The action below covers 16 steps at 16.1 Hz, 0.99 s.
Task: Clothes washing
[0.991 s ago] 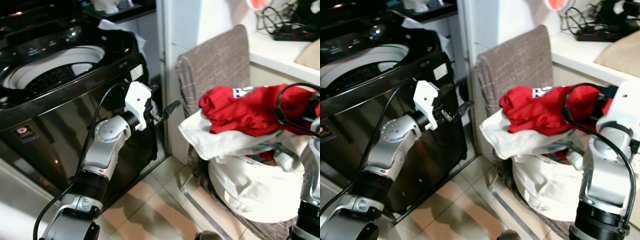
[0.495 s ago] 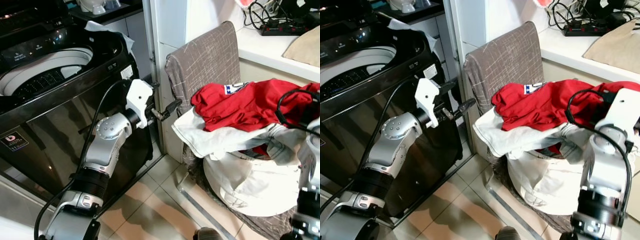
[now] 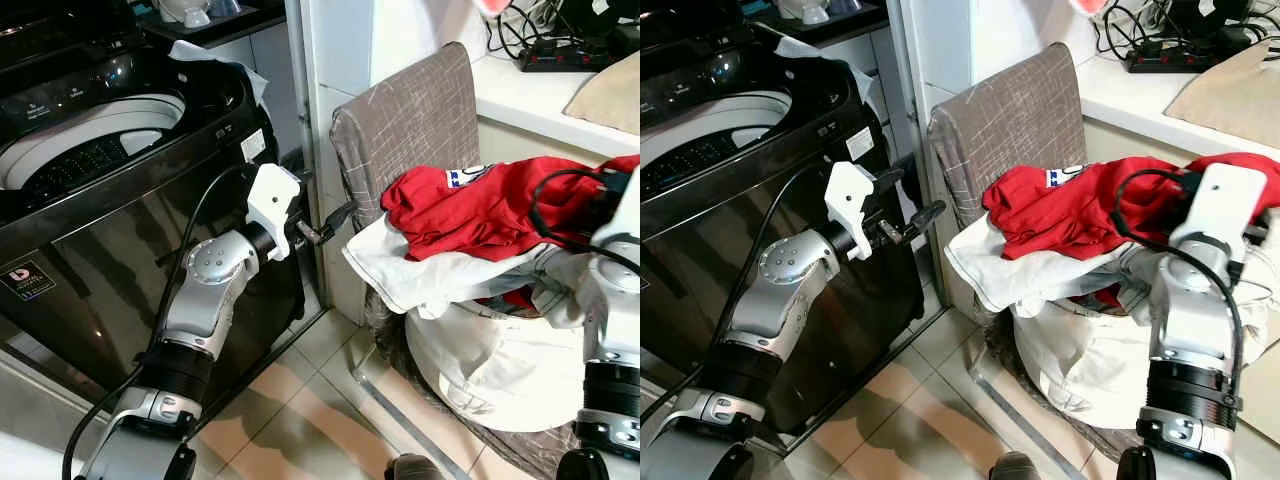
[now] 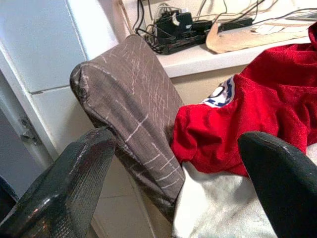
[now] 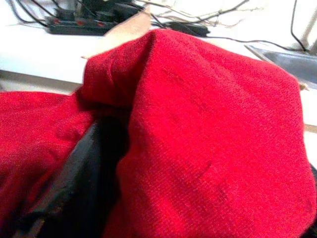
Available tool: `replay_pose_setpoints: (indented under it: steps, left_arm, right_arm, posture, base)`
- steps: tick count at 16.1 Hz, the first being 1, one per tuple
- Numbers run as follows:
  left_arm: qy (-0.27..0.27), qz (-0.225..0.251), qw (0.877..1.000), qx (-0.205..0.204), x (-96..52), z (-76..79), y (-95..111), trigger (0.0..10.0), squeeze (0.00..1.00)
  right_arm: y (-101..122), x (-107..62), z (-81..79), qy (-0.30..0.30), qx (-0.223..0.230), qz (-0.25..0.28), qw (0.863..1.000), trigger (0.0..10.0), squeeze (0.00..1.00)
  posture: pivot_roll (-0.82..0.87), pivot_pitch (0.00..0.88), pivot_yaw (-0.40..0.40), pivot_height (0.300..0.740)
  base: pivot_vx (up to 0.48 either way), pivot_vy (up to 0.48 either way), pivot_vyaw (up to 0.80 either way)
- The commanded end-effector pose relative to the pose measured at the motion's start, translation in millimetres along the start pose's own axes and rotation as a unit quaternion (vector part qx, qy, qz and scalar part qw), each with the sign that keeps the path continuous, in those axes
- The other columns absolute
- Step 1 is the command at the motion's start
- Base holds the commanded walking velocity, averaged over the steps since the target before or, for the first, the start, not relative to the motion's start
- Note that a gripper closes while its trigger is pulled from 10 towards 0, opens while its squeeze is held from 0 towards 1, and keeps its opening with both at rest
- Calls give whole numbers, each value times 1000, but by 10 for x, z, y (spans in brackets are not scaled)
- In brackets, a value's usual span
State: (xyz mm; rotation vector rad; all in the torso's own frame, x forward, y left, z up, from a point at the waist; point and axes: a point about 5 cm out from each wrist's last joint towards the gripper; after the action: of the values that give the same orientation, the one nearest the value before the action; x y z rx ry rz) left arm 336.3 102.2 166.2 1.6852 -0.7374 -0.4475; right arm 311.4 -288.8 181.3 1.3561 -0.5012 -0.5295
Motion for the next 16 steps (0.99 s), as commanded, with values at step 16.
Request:
replay_pose_setpoints:
  steps: [16]
  left_arm:
    - [154, -44, 987, 17, -84, -109, -121, 10000, 0]
  right_arm:
    - [-139, -143, -771, 187, 9, -25, 982, 0, 0]
  posture:
    - [-127, 0, 50, 740]
  base:
    - [0, 0, 0]
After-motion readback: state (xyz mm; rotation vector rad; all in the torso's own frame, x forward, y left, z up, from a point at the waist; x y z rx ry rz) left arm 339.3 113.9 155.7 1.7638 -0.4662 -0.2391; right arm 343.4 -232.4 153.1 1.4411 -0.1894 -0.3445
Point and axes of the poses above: a point about 5 cm out from each wrist's last joint towards the gripper, its own x axis pointing out of the wrist towards the gripper, its own y axis along the axis of the wrist's last joint, z = x × y, and after that the axes turned 4 degrees about x, right-handed
